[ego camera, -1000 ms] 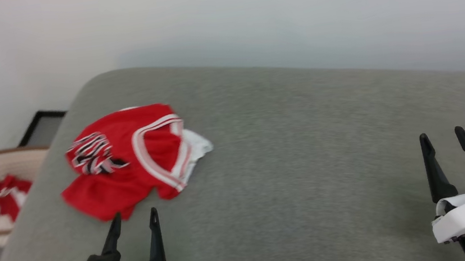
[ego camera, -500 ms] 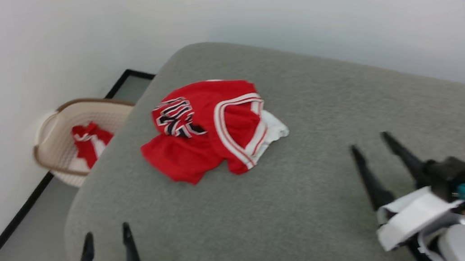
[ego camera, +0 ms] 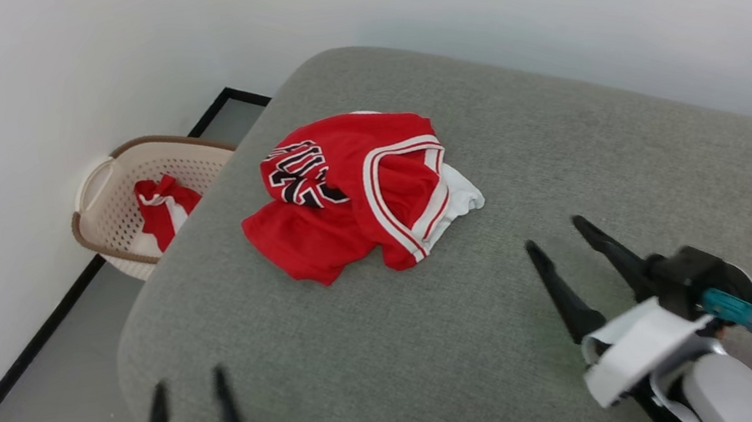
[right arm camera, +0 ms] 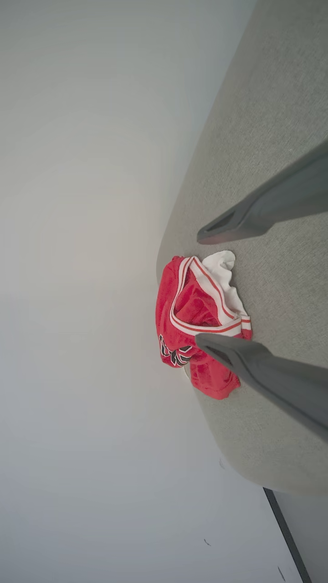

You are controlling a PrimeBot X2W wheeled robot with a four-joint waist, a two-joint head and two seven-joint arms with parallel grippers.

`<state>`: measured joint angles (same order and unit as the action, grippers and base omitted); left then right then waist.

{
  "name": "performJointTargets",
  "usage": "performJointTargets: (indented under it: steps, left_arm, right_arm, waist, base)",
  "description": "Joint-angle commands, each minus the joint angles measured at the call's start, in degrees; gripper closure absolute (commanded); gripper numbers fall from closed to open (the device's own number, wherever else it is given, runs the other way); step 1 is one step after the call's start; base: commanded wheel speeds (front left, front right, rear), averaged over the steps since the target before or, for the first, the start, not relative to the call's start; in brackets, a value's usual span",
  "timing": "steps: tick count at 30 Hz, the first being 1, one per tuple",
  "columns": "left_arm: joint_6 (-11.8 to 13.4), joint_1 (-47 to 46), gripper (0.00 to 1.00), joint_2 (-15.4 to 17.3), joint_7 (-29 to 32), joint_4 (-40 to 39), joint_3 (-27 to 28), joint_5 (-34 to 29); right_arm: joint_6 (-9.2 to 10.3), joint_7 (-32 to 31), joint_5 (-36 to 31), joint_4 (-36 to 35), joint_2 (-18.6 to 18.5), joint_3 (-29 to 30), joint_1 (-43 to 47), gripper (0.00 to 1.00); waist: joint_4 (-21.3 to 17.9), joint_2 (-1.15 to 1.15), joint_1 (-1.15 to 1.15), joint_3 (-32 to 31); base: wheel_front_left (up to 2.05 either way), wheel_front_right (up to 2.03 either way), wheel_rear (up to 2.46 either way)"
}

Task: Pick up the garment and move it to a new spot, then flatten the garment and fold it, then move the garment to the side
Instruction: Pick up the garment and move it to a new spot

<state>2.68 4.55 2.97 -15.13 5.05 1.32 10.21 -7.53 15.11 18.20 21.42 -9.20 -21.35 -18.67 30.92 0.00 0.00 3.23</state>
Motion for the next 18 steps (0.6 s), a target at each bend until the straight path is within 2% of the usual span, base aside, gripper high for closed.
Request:
performJointTargets:
  steps: [1, 4, 8, 14, 18]
  left_arm:
    - [-1.07, -2.18, 0.00, -0.02, -0.03, 0.75, -0.62, -0.86]
    - [-5.07, -8.09, 0.00, 0.86, -0.03, 5.40, -3.13, -2.61]
    - [-7.70, -18.66, 0.00, 2.91, -0.02, 11.09, -3.68, -2.77]
    - [-9.31, -35.48, 0.00, 8.35, 0.69, 23.42, -4.29, -2.76]
    - [-9.97, -45.55, 0.00, 11.81, 6.00, 34.24, -5.01, -0.19]
  right_arm:
    - [0.08, 0.03, 0.28, -0.30, -0.39, 0.72, 1.35, 0.00]
    - [0.08, 0.03, -0.72, -1.65, -0.69, 3.81, 3.48, 0.00]
    - [0.07, 0.03, -2.16, -3.72, -0.93, 5.11, 3.54, 0.00]
    - [0.07, 0.03, -2.10, -5.62, -2.05, 5.68, 1.15, 0.00]
    - [0.07, 0.03, -1.64, -6.39, -2.13, 6.72, -0.16, 0.00]
  waist:
    - [-0.42, 0.00, 0.00, 0.11]
    - [-1.15, 0.00, 0.00, 0.55]
    - [-7.30, 0.00, 0.00, 4.66]
    - [-16.42, 0.00, 0.00, 11.65]
    - [-20.58, 0.00, 0.00, 14.94]
  base:
    - [0.00, 0.00, 0.00]
    - [0.00, 0.00, 0.00]
    - [0.00, 0.00, 0.00]
    - [0.00, 0.00, 0.00]
    - [0.00, 0.00, 0.00]
